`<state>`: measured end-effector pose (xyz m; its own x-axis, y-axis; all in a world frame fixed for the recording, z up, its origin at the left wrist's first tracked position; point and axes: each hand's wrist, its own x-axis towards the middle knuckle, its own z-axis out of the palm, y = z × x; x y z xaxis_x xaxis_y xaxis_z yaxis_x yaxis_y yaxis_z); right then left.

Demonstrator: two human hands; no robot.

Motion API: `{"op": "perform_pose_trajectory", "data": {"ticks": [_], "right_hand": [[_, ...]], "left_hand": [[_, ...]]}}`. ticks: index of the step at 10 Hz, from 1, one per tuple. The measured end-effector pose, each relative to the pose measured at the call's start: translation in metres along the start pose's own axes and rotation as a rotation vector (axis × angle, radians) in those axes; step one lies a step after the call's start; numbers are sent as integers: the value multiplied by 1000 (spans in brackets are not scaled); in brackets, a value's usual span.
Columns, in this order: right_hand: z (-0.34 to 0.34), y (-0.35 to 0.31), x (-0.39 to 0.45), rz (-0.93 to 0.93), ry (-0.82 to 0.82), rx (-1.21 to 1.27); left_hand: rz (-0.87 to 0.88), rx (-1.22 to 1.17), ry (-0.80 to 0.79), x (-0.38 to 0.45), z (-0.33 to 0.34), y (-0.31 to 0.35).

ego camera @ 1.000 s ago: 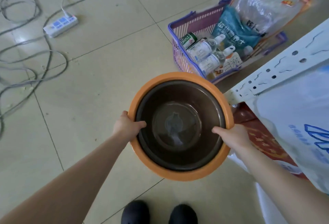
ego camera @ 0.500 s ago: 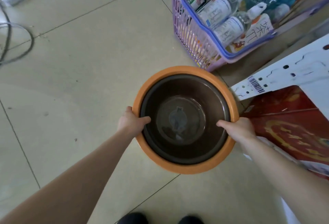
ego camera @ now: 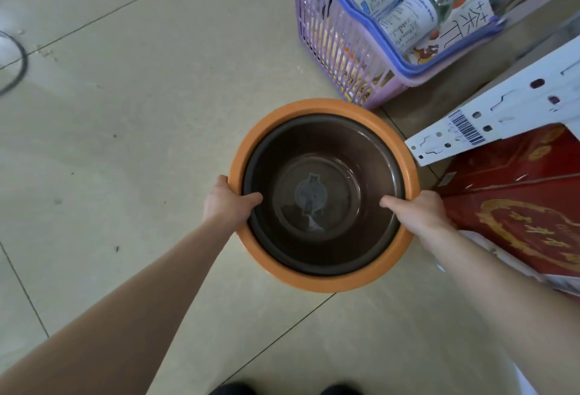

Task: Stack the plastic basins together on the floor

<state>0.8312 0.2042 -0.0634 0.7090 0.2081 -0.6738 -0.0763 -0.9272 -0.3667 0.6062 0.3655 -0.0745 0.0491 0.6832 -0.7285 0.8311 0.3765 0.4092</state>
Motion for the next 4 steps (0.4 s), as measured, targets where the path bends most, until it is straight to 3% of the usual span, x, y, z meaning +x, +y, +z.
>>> {"op": "perform_pose_trajectory", "data": {"ticks": [3,4], "right_hand": [[-15,-13,-12,-14,-33,-57],[-29,-30,-36,-102,7,-154]], "left_hand": [[-19,126,-43,-13,-18,8],[49,188,6,-33,-38,16]]}}
